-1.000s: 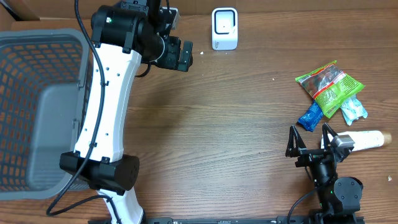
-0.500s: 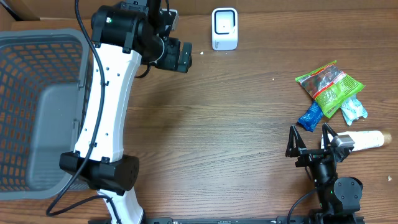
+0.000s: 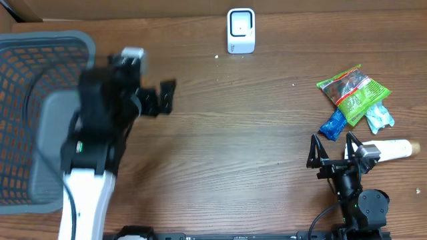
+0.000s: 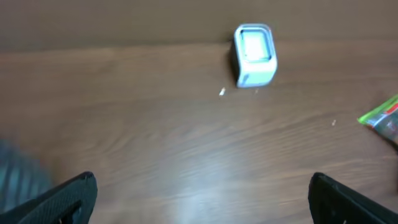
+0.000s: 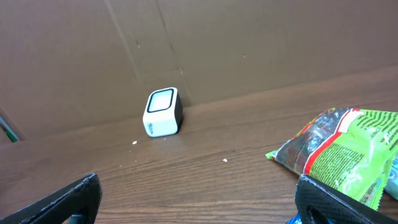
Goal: Scan the item barcode
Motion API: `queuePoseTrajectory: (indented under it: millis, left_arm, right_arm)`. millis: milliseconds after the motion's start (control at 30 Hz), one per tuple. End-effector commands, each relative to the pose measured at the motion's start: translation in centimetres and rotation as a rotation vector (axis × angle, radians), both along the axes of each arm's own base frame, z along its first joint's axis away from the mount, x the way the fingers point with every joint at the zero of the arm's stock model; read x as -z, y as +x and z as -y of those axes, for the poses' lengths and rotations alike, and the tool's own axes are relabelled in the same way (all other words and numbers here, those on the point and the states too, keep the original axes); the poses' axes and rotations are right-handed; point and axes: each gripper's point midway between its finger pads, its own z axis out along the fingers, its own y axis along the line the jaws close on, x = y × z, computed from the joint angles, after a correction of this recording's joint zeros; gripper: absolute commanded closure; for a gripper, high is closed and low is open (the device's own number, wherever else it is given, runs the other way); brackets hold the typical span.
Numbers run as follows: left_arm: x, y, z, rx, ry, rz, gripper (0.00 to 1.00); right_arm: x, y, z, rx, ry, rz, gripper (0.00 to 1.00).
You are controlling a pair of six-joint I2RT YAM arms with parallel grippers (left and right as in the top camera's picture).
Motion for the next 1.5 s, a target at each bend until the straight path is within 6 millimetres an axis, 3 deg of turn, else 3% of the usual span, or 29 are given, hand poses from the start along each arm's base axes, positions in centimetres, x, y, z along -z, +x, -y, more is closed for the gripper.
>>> queuePoseTrajectory:
  millis: [0,333,633,867,1467]
  left_arm:
    - [3.6,-3.6,-1.1,-0.018,0.007,0.056,0.0]
    - [8.5,-8.4,-2.5,-0.057,0.058,0.393,0.0]
    - [10.0,-9.4,-3.3,-0.055,0.189,0.591,0.01]
    - [11.6,-10.1,-3.4,-0.037,0.252,0.575,0.0]
    - [11.7,-10.1,-3.4,-0.04,0.241,0.572,0.0]
  right_arm:
    - [0.2,0.0,0.0,0.004,0.0,0.004,0.0]
    - [0.2,0.0,0.0,0.004,0.0,0.004,0.0]
    - [0.2,0.0,0.0,0.004,0.0,0.004,0.0]
    - [0.2,0.0,0.0,0.004,0.0,0.004,0.0]
    - [0.2,0.0,0.0,0.004,0.0,0.004,0.0]
